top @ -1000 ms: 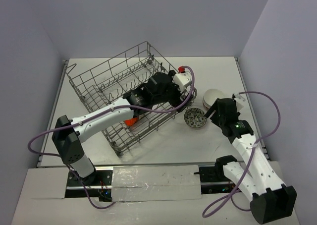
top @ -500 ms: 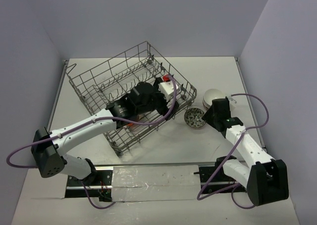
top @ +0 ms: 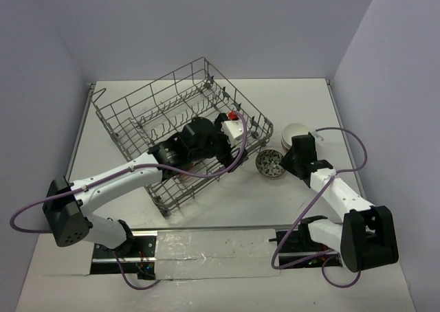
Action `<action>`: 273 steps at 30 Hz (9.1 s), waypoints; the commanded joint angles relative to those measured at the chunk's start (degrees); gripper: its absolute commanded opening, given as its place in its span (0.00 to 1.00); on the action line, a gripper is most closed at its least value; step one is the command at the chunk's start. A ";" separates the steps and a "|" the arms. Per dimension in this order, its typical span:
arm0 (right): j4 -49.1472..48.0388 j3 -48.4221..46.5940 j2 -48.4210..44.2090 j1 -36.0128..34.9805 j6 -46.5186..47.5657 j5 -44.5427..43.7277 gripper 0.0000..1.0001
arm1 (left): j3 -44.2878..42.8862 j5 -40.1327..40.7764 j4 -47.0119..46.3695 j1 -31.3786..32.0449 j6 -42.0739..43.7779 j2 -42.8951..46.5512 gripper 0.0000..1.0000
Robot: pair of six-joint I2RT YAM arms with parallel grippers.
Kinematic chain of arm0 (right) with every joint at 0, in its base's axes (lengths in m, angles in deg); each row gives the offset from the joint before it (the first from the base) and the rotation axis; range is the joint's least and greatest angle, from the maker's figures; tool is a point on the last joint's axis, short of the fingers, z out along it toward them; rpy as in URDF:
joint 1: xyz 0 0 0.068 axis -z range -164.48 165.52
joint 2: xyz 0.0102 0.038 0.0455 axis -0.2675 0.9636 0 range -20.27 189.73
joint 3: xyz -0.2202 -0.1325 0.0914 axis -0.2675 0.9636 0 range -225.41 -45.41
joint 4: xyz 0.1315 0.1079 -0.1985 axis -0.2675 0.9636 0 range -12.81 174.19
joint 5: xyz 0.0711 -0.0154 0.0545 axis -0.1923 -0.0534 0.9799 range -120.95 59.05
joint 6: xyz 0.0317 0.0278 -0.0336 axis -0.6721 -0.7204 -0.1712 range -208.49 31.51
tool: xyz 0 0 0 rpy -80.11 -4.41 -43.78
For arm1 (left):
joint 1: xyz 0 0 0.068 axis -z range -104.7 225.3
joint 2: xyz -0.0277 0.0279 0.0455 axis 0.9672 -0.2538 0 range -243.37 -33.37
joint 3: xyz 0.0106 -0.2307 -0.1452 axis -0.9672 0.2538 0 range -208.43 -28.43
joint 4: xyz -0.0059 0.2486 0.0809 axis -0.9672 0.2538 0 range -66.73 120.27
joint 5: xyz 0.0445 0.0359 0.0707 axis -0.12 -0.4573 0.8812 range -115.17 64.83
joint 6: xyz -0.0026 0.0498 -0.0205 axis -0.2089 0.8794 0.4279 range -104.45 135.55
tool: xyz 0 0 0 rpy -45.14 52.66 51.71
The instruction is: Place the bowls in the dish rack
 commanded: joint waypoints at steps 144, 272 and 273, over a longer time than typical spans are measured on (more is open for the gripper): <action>19.39 -28.10 -30.46 -20.78 14.89 -14.54 1.00 | 14.04 -5.02 -45.76 -19.77 -56.78 6.02 0.00; 12.53 -20.72 -34.15 -20.86 21.75 -19.11 1.00 | 27.14 5.80 -47.70 -20.74 -88.70 -4.79 0.05; 12.62 -20.72 -34.06 -20.95 21.84 -19.20 1.00 | 27.31 8.32 -47.09 -20.57 -88.96 -4.27 0.05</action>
